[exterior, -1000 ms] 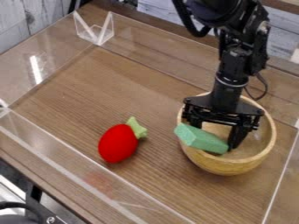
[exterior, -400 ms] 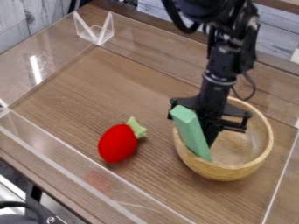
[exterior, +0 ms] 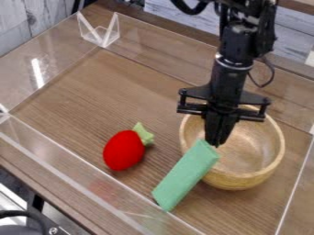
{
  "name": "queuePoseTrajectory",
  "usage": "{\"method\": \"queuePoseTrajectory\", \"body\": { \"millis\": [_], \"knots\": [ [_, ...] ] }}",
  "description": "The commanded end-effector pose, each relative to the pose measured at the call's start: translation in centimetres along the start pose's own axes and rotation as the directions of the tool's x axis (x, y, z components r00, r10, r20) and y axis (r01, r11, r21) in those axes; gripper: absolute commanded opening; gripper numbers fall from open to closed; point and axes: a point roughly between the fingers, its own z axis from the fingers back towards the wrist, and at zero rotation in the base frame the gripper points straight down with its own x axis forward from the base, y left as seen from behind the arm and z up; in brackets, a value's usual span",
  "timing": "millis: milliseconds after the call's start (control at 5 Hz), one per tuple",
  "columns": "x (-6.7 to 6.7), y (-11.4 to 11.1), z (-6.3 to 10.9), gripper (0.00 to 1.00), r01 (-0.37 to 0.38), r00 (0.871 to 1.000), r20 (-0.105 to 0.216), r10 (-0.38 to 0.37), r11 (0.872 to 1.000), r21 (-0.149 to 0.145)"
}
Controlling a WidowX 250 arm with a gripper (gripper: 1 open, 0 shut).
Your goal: Remove the green block from the brown bowl and put it on the table
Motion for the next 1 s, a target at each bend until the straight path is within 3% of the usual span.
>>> {"method": "queuePoseTrajectory", "body": {
  "millis": [0, 400, 800],
  "knots": [
    [-0.7, -0.3, 1.9, 0.00, -0.047, 0.997, 0.059, 0.050, 0.997, -0.061],
    [-2.4, -2.0, 2.0, 0.00, 0.052, 0.994, 0.100, -0.045, 0.996, -0.078],
    [-4.3, -4.3, 1.3, 0.00, 0.176, 0.978, 0.125, -0.165, 0.981, -0.086]
  ]
}}
